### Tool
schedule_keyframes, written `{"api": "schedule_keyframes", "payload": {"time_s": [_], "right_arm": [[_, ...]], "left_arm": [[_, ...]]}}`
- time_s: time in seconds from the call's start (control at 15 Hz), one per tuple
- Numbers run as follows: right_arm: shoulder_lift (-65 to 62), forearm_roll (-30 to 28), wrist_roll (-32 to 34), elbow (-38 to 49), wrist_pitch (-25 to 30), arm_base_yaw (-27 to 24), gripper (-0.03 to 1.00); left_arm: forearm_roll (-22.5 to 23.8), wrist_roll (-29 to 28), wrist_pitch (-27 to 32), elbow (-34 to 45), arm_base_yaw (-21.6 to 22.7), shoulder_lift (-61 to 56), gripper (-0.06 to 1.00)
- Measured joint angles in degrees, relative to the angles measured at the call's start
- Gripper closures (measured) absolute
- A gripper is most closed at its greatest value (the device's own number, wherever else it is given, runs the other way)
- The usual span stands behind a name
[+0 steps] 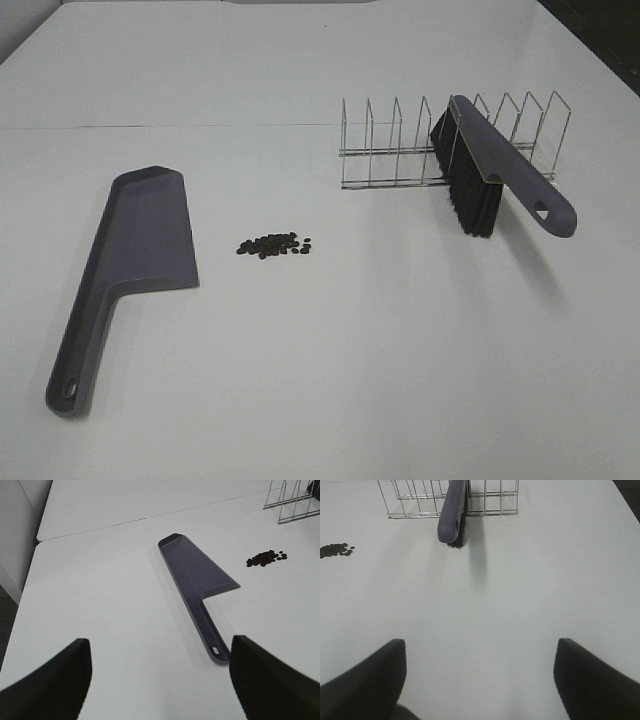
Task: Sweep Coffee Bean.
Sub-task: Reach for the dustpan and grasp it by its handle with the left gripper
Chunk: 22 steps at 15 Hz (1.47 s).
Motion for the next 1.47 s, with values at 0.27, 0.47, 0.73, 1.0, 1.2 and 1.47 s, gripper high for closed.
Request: {"api": "schedule_keyframes", "payload": {"time_s": [0.27,0.47,0.73,1.0,1.2,1.47], "right_arm": [[0.0,0.0,0.0,0.0,0.0,0.0,0.21],[0.0,0.0,0.0,0.0,0.0,0.0,0.21],[0.0,0.0,0.0,0.0,0.0,0.0,0.21],[0.0,0.0,0.0,0.0,0.0,0.0,0.21],[0.0,0.0,0.0,0.0,0.0,0.0,0.21],[0.0,0.0,0.0,0.0,0.0,0.0,0.21]], "left_arm": [[0.0,0.0,0.0,0.0,0.0,0.0,0.24],[0.0,0.0,0.0,0.0,0.0,0.0,0.24],[0.0,0.0,0.0,0.0,0.0,0.0,0.24],[0.0,0.0,0.0,0.0,0.0,0.0,0.24],[0.0,0.0,0.0,0.0,0.0,0.0,0.24],[0.0,0.0,0.0,0.0,0.0,0.0,0.24]]}}
